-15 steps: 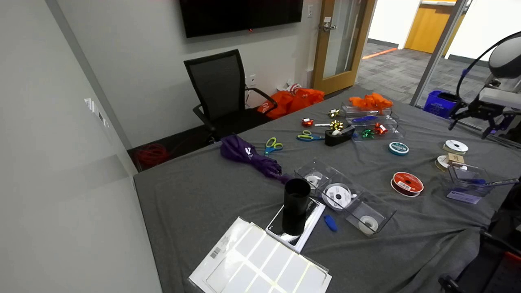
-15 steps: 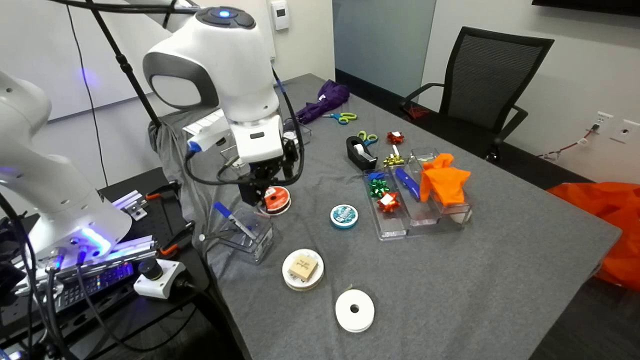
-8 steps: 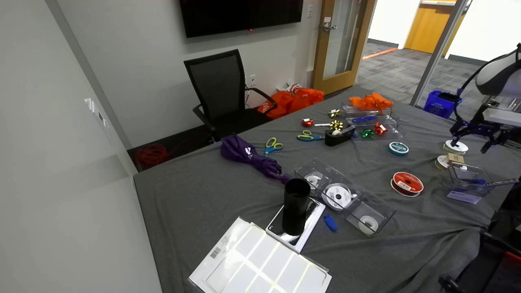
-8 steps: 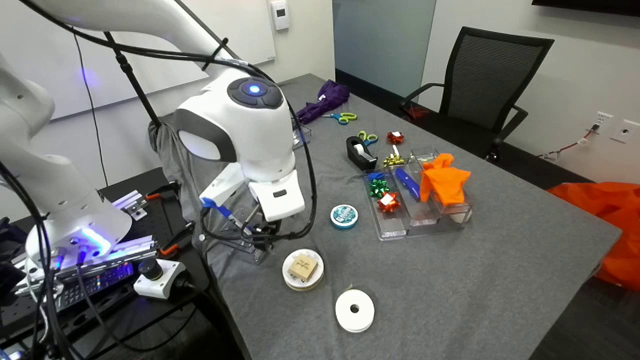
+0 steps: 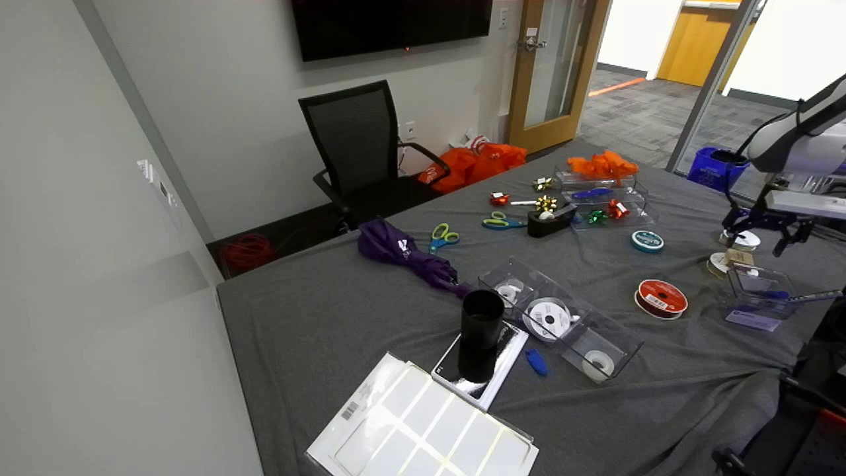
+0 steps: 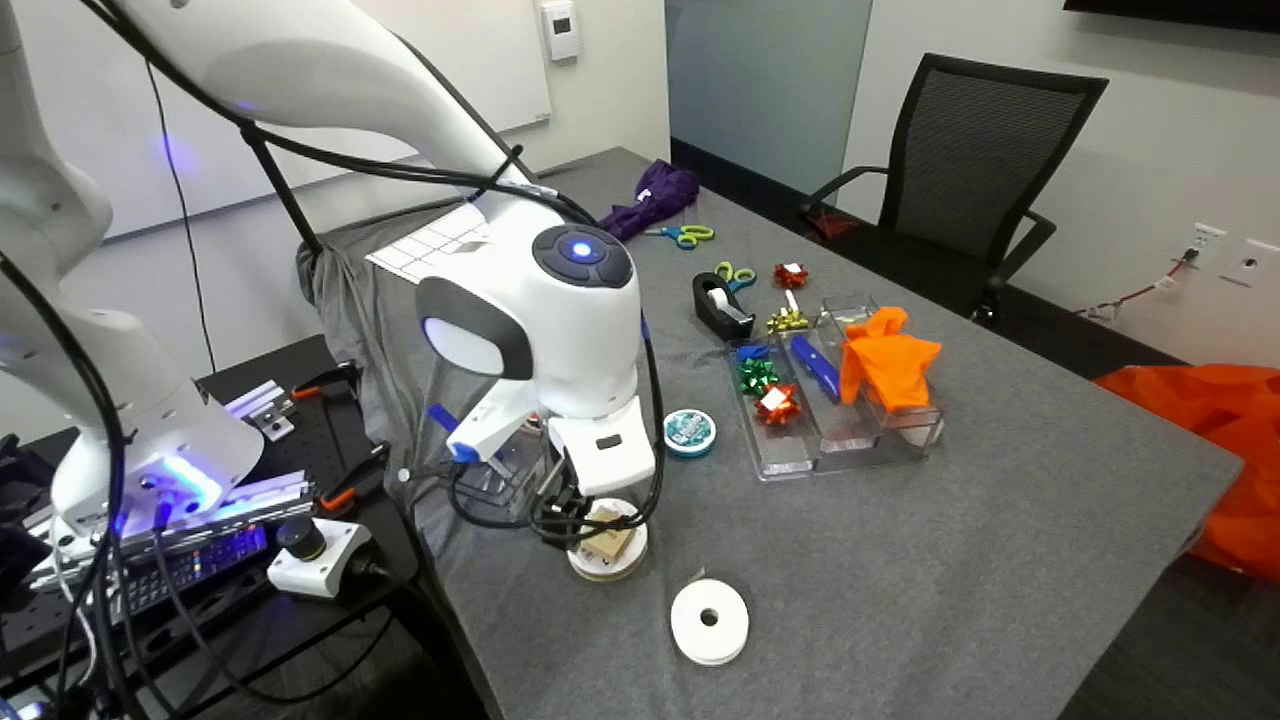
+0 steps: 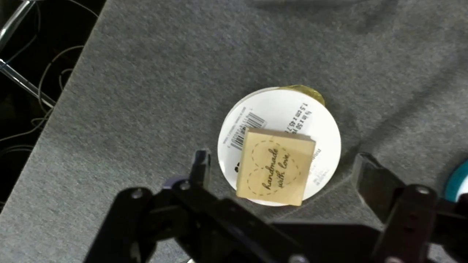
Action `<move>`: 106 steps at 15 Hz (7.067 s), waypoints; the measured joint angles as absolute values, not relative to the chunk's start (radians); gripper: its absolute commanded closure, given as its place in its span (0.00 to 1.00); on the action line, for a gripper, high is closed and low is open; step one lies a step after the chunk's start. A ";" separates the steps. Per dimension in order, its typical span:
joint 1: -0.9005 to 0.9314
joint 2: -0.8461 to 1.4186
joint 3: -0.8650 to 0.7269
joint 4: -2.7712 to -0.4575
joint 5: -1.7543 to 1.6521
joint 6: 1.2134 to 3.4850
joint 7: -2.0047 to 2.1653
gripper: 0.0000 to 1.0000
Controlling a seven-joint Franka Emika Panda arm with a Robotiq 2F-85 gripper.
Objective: Move the object across the table and place it in the box
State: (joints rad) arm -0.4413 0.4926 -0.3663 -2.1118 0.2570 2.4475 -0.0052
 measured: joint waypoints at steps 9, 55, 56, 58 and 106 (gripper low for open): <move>-0.461 0.618 -0.343 -2.020 0.265 2.449 0.069 0.39; -0.170 0.172 -0.220 -2.283 0.246 2.384 0.316 0.69; -0.147 0.151 -0.210 -2.309 0.197 2.408 0.326 0.69; -0.107 0.114 -0.190 -2.364 0.103 2.470 0.346 0.69; 0.156 0.220 0.026 -2.574 -0.299 2.772 0.204 0.69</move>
State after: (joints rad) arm 0.1559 0.2198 0.0260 -2.5741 -0.2987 2.7722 0.2044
